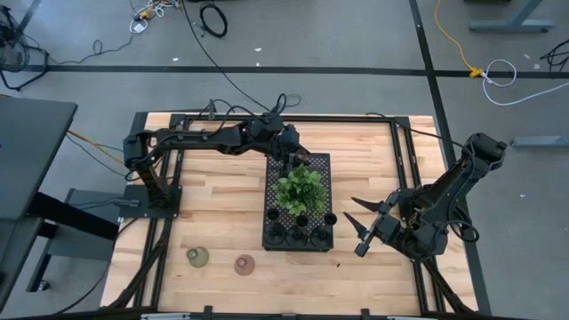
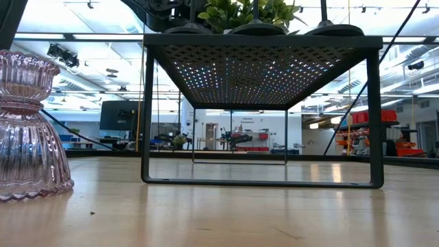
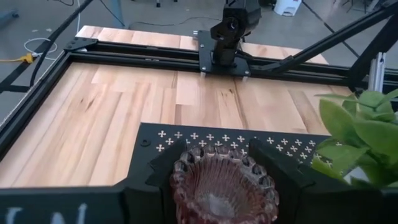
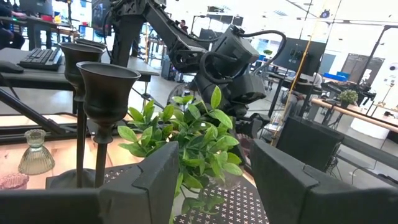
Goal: Pick & Place candle stick holders
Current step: Put the left pink glass candle holder on the shelf
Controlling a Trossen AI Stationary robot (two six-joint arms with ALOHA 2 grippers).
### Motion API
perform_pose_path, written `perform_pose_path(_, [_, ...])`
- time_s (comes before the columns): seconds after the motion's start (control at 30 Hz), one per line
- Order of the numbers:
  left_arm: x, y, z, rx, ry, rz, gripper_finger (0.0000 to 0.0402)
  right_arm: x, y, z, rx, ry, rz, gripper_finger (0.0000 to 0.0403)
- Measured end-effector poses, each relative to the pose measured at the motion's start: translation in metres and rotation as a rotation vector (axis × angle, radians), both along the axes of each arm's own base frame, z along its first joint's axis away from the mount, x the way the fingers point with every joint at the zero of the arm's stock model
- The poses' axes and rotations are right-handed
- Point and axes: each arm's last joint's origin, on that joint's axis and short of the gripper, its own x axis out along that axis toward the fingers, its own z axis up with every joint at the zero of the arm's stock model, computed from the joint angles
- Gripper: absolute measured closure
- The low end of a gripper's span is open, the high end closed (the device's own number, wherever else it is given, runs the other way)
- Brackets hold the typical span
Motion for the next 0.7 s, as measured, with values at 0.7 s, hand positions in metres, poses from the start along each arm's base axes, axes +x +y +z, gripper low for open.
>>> perform_pose_path(0.7, [0.0001, 0.0000, 0.0009, 0.004, -0.005, -0.001, 0.0213, 0.0005, -0.0049, -0.0011, 0.015, 0.005, -0.124, 0.0202])
